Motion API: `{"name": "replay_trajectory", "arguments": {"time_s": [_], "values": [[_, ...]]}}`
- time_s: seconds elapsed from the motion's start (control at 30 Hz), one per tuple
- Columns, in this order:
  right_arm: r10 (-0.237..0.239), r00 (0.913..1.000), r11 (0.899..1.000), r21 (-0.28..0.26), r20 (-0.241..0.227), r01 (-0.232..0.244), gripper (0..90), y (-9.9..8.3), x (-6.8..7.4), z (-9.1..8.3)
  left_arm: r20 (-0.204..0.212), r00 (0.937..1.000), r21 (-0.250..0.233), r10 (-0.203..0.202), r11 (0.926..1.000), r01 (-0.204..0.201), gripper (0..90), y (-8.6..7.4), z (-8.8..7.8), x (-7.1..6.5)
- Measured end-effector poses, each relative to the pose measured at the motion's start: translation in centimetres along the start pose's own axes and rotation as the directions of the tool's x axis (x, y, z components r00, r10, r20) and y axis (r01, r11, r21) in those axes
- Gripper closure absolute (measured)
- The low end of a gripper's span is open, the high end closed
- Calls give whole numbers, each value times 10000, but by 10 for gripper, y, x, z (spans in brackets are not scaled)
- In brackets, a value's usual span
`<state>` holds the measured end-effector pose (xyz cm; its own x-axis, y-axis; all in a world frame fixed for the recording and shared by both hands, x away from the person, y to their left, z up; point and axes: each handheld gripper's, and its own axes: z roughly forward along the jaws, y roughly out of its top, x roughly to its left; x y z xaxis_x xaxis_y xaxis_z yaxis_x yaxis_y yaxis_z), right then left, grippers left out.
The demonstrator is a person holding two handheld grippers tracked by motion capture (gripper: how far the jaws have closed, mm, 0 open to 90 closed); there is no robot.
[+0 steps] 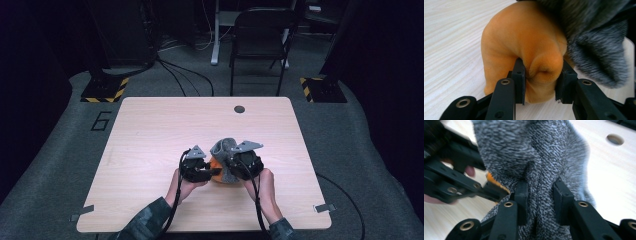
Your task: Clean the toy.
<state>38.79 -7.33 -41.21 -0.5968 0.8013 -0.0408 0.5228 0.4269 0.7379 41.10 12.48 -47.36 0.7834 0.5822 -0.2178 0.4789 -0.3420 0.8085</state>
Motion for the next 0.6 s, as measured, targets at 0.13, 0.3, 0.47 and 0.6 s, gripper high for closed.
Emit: {"name": "replay_trajectory", "arguments": {"time_s": [0.13, 0.3, 0.47, 0.6], "values": [[237, 9995, 9997, -25, -232, -238, 690, -3, -5, 5, 93, 10000, -69, 17, 10000, -16, 618, -1, 1, 3], [275, 9993, 9996, -41, -240, -276, 690, -5, -9, 6, 18, 9998, -114, 218, 9997, -218, 593, -1, 2, 1], [312, 9990, 9967, -744, -305, -334, 688, -2, -5, -2, 34, 10000, -171, 64, 9998, -63, 602, -1, 1, 1], [145, 9996, 9972, -731, -247, -163, 689, -3, 0, 8, -101, 9999, -159, 87, 9998, -88, 614, -2, 2, 1]]}}
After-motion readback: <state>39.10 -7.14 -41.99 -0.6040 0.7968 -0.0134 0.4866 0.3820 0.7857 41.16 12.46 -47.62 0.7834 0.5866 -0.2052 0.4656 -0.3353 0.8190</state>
